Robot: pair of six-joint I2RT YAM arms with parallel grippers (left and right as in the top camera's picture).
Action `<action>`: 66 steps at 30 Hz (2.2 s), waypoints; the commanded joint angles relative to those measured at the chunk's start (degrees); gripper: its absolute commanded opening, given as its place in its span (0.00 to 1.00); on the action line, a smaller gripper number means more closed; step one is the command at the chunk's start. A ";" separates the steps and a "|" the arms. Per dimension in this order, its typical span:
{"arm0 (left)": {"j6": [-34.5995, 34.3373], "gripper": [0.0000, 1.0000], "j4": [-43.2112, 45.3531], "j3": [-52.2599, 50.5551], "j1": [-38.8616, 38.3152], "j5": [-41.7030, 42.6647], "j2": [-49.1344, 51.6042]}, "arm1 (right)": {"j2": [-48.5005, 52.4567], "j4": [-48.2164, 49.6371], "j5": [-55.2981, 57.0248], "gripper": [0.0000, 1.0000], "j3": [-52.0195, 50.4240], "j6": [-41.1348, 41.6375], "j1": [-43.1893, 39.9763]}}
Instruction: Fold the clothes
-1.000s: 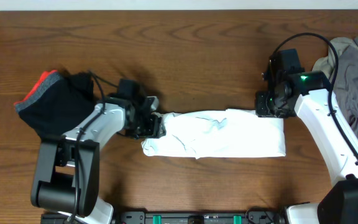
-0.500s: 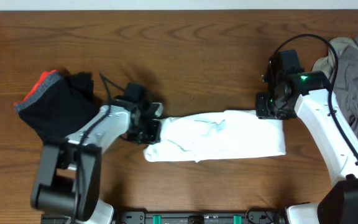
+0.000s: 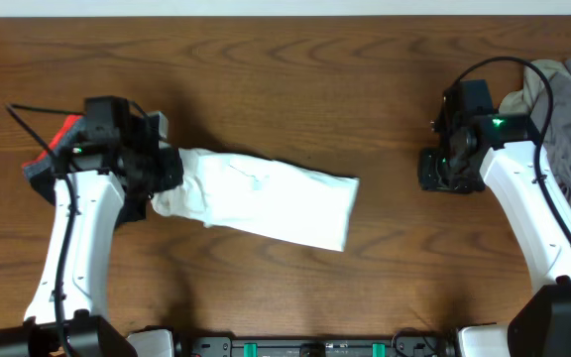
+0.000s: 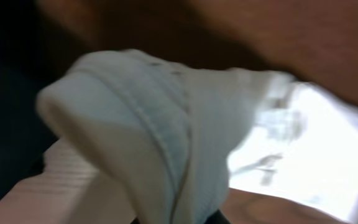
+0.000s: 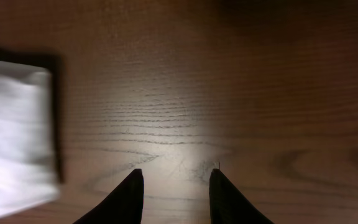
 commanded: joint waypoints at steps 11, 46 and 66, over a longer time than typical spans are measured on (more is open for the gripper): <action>-1.38 0.07 -0.28 4.33 -15.06 18.08 -0.31 | -0.04 -0.15 0.59 0.33 0.61 0.61 -1.01; -4.74 0.42 10.16 4.35 -43.91 10.23 10.40 | -0.04 -1.38 0.57 0.35 0.59 0.61 -0.92; -1.62 0.47 -1.64 3.65 -26.75 0.44 -0.15 | 0.66 4.96 -36.30 0.31 0.55 -19.34 4.96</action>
